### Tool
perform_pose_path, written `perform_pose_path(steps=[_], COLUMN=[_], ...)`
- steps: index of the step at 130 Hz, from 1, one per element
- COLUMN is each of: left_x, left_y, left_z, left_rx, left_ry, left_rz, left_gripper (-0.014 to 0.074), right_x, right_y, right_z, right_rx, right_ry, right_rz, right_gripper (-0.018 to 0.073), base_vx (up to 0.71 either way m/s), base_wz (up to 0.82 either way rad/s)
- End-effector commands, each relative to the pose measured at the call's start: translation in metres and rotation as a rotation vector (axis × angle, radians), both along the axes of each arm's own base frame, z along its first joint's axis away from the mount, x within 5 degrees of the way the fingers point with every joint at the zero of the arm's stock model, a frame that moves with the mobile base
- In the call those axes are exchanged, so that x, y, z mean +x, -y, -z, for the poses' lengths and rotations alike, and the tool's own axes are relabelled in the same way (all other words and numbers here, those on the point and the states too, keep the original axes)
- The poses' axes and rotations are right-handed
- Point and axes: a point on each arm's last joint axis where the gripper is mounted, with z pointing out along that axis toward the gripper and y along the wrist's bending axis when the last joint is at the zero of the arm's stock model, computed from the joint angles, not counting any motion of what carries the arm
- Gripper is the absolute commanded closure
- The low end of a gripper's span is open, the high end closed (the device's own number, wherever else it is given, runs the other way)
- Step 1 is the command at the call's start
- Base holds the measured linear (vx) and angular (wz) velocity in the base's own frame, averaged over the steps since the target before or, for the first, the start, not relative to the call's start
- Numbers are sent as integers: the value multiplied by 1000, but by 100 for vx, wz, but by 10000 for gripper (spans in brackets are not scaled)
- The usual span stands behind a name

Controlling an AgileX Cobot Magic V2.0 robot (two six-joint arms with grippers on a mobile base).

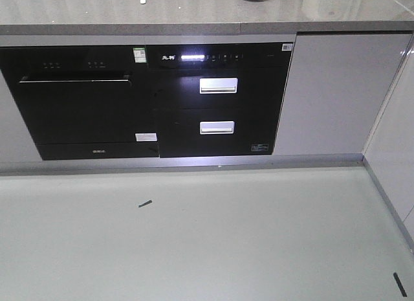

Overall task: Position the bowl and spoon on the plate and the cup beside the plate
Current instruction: 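Drive the base toward the counter holding the spoon and bowl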

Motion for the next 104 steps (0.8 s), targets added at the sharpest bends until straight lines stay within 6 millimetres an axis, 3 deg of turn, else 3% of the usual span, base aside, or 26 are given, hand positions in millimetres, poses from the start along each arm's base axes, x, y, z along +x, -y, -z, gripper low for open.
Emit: perform_pose_path(steps=[1,104], left_x=[0,0], left_y=[0,0], left_z=[-5,-5], left_rx=[-3,-3], left_ry=[86,86], left_rz=[8,8], left_gripper=[603,603], right_x=[1,1], right_y=[0,0], right_z=[-4,-4], right_rx=[-3,-3], right_ry=[65,66], right_rz=[5,5], right_gripper=[566,566], base_vx=[22,21], base_wz=[-8,-3])
